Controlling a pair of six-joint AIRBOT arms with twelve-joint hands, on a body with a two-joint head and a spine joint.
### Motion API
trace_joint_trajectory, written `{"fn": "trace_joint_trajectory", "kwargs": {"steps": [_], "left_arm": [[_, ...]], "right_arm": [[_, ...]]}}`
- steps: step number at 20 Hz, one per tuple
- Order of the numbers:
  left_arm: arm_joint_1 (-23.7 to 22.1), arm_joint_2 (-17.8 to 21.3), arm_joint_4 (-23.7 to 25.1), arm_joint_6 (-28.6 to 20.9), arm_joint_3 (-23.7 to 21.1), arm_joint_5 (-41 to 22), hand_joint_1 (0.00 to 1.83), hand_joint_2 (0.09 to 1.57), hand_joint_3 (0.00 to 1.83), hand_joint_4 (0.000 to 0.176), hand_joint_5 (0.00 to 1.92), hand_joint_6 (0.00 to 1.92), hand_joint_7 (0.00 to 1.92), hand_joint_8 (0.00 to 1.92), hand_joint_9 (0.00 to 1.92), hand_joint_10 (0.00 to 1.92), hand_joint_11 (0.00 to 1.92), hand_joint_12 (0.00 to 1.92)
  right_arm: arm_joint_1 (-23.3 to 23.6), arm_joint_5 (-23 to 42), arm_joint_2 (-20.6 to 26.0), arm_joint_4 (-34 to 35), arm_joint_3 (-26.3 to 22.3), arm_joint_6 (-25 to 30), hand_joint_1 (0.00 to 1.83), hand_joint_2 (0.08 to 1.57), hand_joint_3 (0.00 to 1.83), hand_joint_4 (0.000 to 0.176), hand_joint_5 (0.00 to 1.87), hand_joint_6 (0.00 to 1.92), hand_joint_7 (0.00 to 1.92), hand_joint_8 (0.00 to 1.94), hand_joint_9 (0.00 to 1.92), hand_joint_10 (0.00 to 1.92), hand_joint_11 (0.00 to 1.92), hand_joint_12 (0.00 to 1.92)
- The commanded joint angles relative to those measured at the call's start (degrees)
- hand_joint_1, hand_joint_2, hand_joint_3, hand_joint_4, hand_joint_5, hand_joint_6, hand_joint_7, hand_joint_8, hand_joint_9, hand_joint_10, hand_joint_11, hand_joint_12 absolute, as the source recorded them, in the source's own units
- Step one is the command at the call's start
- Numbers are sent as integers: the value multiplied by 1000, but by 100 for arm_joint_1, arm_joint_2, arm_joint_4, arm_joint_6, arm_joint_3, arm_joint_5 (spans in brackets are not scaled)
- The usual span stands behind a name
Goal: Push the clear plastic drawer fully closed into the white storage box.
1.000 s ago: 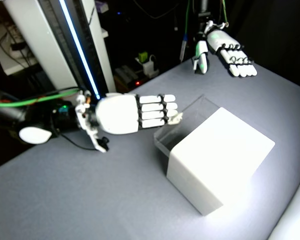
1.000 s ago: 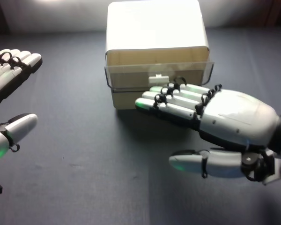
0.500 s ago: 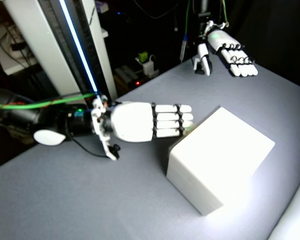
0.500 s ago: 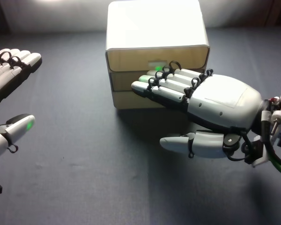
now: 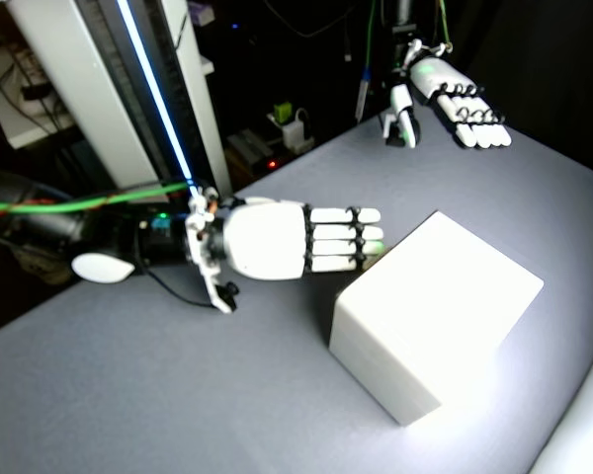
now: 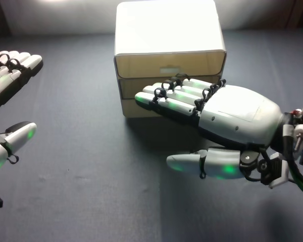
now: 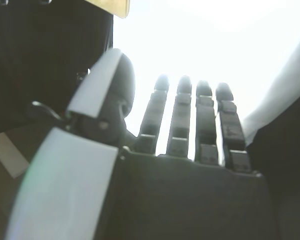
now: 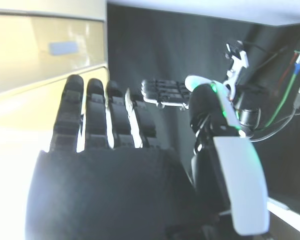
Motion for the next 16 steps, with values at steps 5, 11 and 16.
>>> {"fn": "trace_joint_trajectory", "kwargs": {"steps": [5, 11, 16], "left_arm": [[49, 51, -86, -2, -23, -848, 476, 1546, 2, 0, 0, 0, 0, 0, 0, 0, 0, 0], [157, 71, -155, -2, -73, -1032, 506, 1526, 0, 0, 0, 0, 0, 0, 0, 0, 0, 0], [170, 89, -162, 0, -86, -1113, 357, 1442, 0, 0, 0, 0, 0, 0, 0, 0, 0, 0]], "right_arm": [[-373, 1337, 550, -129, -413, 329, 312, 1348, 3, 0, 0, 0, 94, 5, 190, 16, 0, 852], [-1251, 2410, 1545, 696, -1024, -46, 332, 1329, 0, 0, 0, 0, 11, 1, 12, 0, 0, 346], [-2311, 3482, 2198, 2046, -1355, -684, 54, 1304, 0, 0, 0, 0, 0, 0, 0, 0, 0, 0]]}}
